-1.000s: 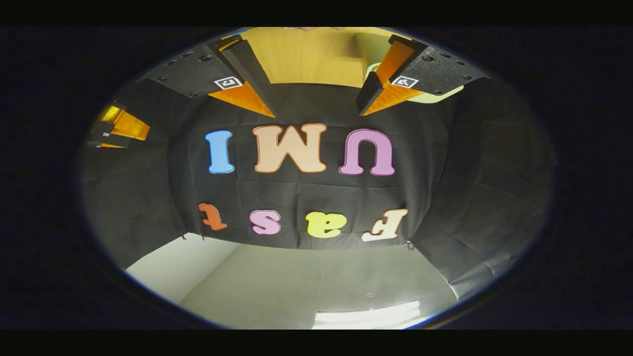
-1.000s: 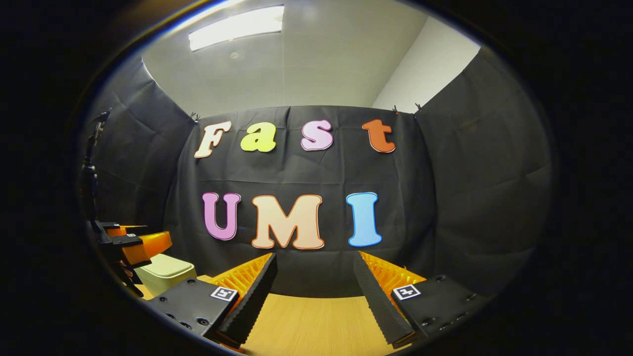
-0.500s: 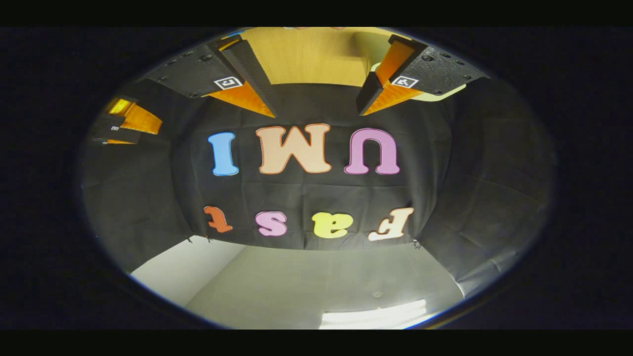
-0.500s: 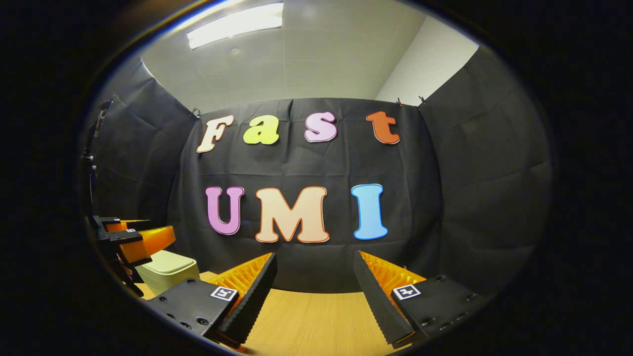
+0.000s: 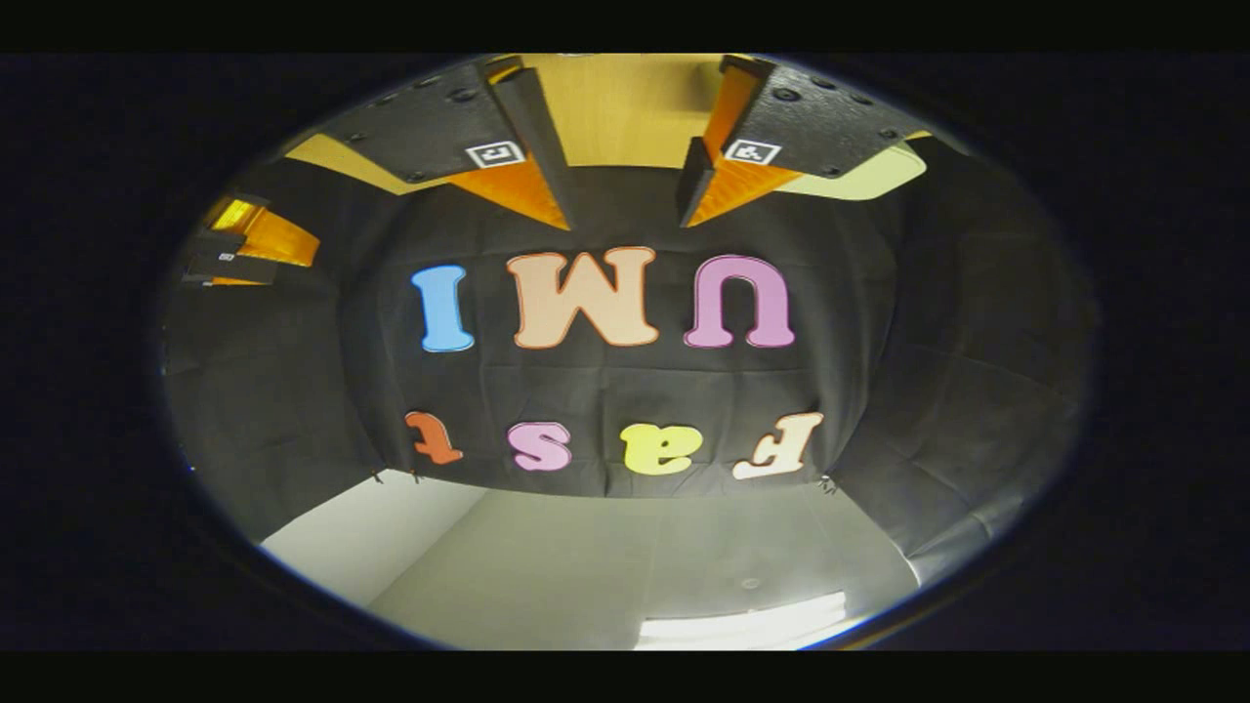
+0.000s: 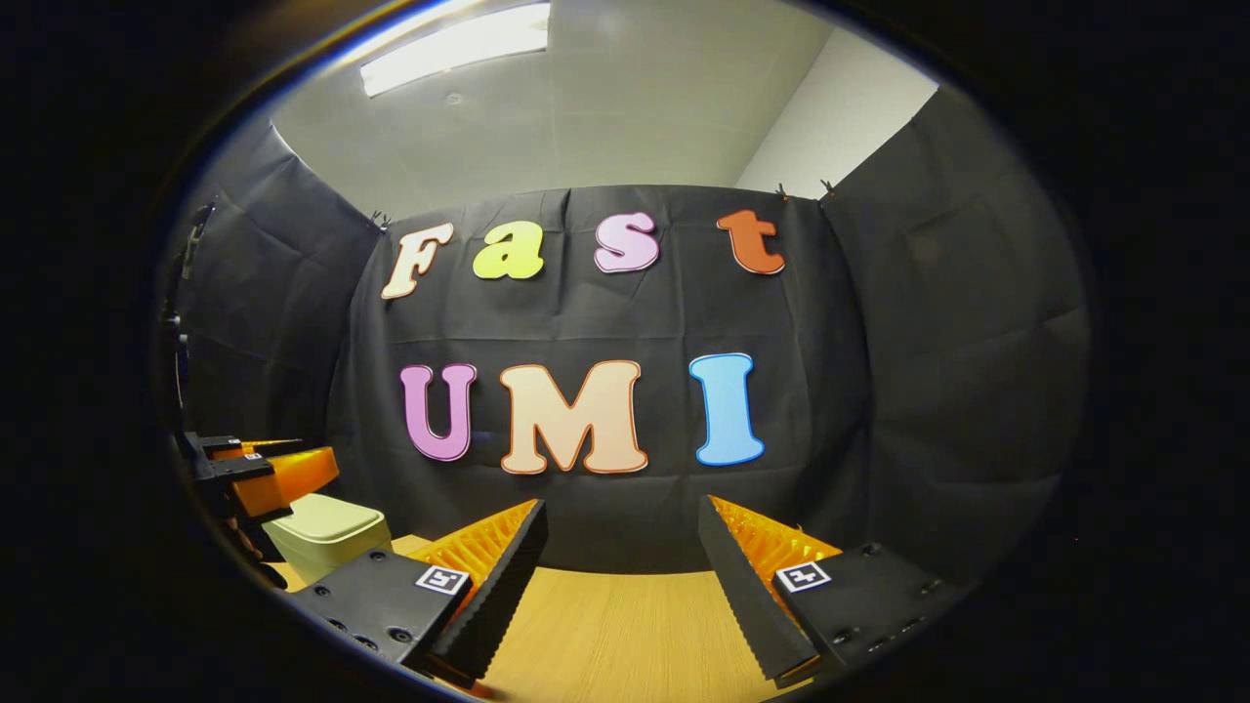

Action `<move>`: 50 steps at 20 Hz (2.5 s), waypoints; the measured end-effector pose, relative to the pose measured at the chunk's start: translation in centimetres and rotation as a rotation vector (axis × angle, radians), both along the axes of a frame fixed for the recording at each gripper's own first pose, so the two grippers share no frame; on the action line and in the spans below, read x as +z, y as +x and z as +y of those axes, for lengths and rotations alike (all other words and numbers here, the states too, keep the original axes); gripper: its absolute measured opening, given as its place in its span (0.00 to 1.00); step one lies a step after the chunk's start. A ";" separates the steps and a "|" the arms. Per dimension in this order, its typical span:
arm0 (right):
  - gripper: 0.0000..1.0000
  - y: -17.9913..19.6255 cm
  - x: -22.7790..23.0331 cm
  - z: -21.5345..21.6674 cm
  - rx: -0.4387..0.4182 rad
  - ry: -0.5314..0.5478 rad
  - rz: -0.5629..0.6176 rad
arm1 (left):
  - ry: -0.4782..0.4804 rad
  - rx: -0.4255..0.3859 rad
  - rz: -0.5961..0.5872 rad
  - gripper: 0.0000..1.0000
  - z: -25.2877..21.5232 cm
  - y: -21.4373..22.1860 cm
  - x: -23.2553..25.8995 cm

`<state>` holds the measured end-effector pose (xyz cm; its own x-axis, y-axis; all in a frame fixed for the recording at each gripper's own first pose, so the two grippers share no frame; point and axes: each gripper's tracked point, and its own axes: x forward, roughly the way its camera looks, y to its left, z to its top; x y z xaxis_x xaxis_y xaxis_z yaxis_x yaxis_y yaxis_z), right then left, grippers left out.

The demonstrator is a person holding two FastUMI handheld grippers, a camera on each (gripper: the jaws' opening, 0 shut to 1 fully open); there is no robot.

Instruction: Press the lid of the desktop garbage bin to open it, pick up the crumpled paper on the desktop and throw it into the bin, then pick up the pop can on the desktop and drop it into the bin, and finally close the garbage bin lid.

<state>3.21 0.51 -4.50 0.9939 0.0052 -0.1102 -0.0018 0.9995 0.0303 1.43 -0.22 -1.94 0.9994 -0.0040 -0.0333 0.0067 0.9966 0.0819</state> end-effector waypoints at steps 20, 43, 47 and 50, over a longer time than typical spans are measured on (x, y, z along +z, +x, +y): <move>0.98 0.1 -2.9 7.3 -0.009 -0.035 0.064 | -0.006 0.279 0.207 0.00 17.3 0.0 -8.8; 0.98 0.3 -4.5 7.9 0.031 -0.078 0.110 | 0.069 0.224 0.129 0.00 16.8 1.0 -9.1; 0.98 0.5 -5.1 6.4 0.053 -0.084 0.121 | 0.077 0.208 0.050 0.00 15.1 1.0 -5.6; 0.98 0.7 -5.9 5.6 0.080 -0.098 0.136 | 0.060 0.180 0.025 0.02 12.8 0.4 -4.1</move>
<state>3.87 6.10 -10.44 0.9667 0.0664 -0.2473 -0.0841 0.9946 -0.0614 1.80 12.57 -6.00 0.9828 0.1773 -0.0526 -0.1682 0.9752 0.1437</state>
